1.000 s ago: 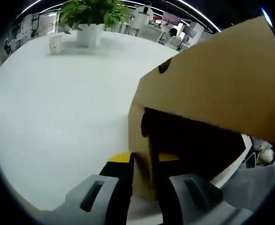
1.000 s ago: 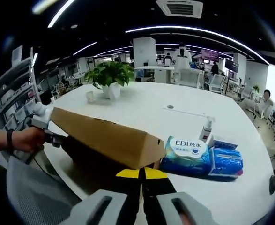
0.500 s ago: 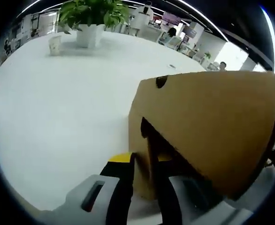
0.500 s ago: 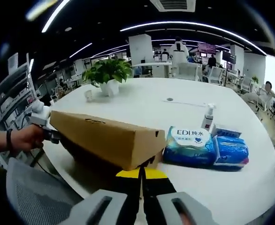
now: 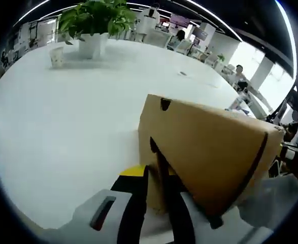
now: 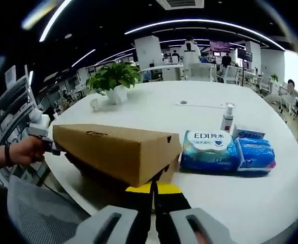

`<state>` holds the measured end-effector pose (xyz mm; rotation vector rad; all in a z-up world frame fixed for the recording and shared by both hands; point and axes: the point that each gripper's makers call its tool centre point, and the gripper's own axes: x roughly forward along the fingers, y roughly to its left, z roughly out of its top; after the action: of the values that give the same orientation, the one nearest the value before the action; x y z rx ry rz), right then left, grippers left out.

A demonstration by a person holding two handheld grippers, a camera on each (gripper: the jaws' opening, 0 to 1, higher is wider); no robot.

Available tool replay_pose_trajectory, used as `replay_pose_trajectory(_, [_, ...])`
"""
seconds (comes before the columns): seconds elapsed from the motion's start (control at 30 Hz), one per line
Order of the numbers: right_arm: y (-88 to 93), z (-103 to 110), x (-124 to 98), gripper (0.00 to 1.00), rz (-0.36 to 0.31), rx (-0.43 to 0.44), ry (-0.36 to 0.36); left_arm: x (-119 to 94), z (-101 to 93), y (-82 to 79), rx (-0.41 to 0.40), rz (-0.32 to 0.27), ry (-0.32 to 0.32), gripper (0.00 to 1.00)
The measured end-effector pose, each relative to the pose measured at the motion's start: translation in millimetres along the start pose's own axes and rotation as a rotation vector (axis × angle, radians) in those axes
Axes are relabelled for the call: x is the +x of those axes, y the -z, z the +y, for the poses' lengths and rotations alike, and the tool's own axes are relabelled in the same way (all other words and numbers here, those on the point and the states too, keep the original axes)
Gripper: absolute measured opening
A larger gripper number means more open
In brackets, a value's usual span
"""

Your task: Operate the shoe box by opening the lid, removing the specified soft item, and placing it in the target area until the item is outside and the box remains undamaged.

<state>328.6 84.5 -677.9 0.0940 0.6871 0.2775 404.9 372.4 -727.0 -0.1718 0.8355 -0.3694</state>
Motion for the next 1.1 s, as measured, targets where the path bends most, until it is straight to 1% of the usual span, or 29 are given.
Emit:
replay_pose_trajectory(0.23, [2.9, -1.6, -1.2, 0.00, -0.001, 0.010, -0.007, -12.9, -2.7, 0.5, 0.025, -0.011, 0.008, 0.10])
replay_pose_trajectory(0.53, [6.9, 1.1, -3.0, 0.00, -0.009, 0.012, -0.011, -25.7, 0.1, 1.5, 0.033, -0.020, 0.015, 0.10])
replay_pose_trajectory(0.63, [8.7, 3.2, -3.5, 0.00, -0.016, 0.019, -0.015, -29.0, 0.2, 2.5, 0.021, -0.023, 0.013, 0.09])
replay_pose_trajectory(0.77, [11.1, 5.2, -2.6, 0.00, -0.011, 0.020, -0.018, -31.8, -1.0, 5.8, 0.025, -0.024, 0.013, 0.09])
replay_pose_trajectory(0.87, [12.1, 6.1, -3.5, 0.00, -0.006, 0.012, -0.020, -34.7, -2.7, 8.0, 0.012, -0.026, 0.039, 0.09])
replay_pose_trajectory(1.1, [16.7, 4.3, -4.9, 0.00, 0.007, -0.002, -0.024, -41.8, 0.0, 10.2, 0.034, -0.024, 0.045, 0.10])
